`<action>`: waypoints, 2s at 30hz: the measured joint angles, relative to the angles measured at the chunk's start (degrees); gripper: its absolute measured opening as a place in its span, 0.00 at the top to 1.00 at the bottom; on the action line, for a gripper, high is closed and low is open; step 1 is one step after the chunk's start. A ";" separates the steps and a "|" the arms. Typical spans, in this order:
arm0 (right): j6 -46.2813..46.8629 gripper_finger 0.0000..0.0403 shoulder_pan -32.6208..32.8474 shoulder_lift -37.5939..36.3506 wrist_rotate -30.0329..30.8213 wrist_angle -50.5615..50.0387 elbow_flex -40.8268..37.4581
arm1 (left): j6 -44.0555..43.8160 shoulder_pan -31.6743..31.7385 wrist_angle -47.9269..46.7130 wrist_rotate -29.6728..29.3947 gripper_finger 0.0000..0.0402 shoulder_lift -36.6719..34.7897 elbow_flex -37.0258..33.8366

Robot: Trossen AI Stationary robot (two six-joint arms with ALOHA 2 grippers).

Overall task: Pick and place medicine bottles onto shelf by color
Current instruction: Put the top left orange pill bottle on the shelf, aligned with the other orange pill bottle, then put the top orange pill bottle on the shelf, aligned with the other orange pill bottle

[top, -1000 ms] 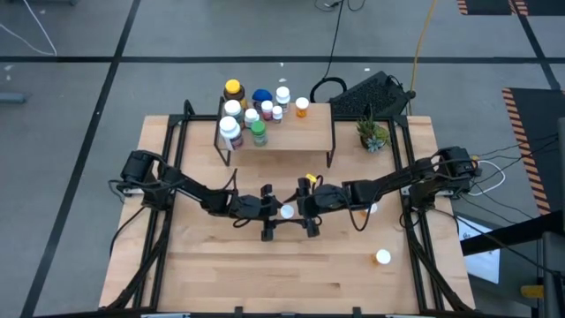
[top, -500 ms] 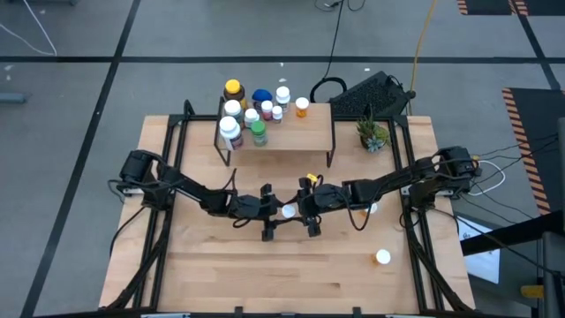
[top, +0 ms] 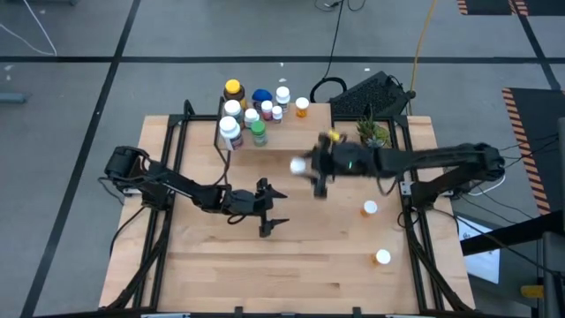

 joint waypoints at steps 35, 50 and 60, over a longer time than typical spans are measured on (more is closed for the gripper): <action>2.10 0.46 -26.89 12.56 -7.86 -1.15 7.82 | -1.92 -0.04 -2.23 -0.42 0.06 0.04 0.00; 0.84 0.35 -27.83 12.56 -7.72 5.25 3.61 | -1.98 -0.04 -0.79 -0.46 0.06 0.07 0.00; 0.00 0.35 -27.79 12.54 -7.75 5.44 3.61 | -2.04 -0.04 -0.76 -0.48 0.06 0.07 0.00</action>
